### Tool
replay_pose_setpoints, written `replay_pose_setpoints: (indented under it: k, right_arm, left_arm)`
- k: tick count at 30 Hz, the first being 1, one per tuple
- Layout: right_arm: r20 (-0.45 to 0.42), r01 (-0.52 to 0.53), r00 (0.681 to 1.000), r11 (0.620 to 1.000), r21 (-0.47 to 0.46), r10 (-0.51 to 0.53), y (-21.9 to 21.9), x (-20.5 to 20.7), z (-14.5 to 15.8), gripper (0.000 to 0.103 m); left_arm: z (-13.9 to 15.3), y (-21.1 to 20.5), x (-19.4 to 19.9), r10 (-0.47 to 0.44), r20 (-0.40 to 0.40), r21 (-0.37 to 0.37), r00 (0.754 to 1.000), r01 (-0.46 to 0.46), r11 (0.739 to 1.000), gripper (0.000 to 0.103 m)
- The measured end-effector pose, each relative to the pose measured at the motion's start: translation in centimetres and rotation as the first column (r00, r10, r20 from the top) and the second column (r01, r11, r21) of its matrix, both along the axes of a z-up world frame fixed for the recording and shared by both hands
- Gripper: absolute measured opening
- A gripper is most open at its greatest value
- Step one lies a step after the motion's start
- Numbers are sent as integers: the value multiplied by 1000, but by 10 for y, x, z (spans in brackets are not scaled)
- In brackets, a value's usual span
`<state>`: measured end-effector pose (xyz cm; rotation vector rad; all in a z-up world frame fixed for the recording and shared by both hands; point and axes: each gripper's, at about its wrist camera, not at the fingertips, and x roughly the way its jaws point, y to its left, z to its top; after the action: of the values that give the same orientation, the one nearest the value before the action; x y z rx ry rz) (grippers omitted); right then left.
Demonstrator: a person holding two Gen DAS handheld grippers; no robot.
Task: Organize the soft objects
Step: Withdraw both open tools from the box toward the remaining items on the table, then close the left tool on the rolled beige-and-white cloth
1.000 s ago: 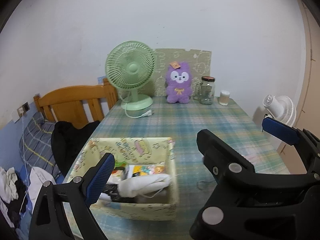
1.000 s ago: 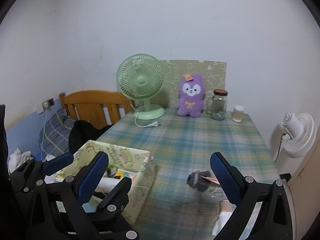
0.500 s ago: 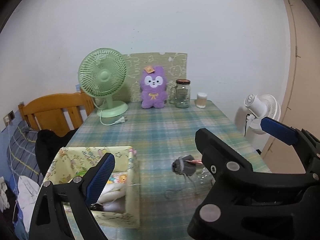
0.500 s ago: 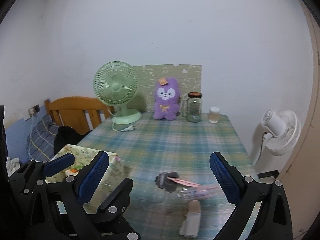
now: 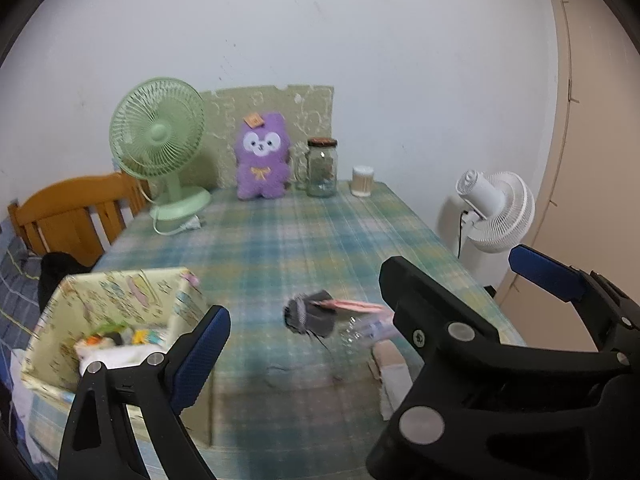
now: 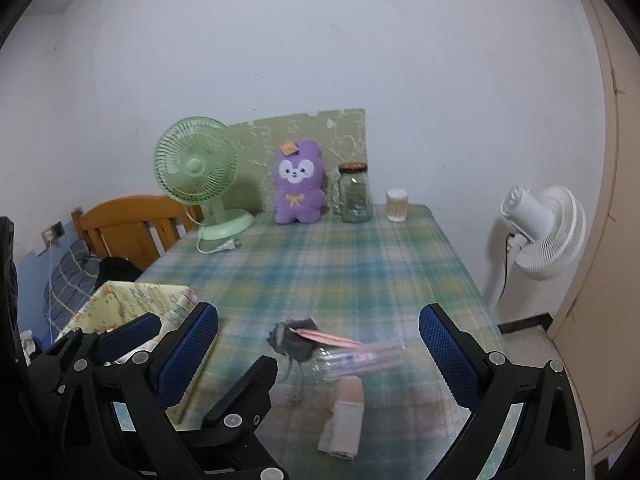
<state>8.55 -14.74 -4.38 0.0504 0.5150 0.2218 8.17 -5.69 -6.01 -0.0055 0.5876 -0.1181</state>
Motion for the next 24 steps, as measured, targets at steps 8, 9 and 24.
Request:
replay_pose_setpoints:
  k: [8, 9, 24]
  right_arm:
    - [-57, 24, 998, 999, -25, -26, -15, 6, -32, 101]
    - [-66, 26, 997, 999, -26, -28, -16, 8, -36, 101]
    - [-207, 34, 978, 999, -19, -38, -27, 33, -89, 94]
  left_arm:
    - [-28, -17, 6, -7, -34, 21, 999, 8, 1000, 94]
    - [-33, -19, 8, -9, -47, 20, 999, 10, 1000, 93]
    - [-75, -36, 26, -23, -136, 65, 990, 32, 997, 91]
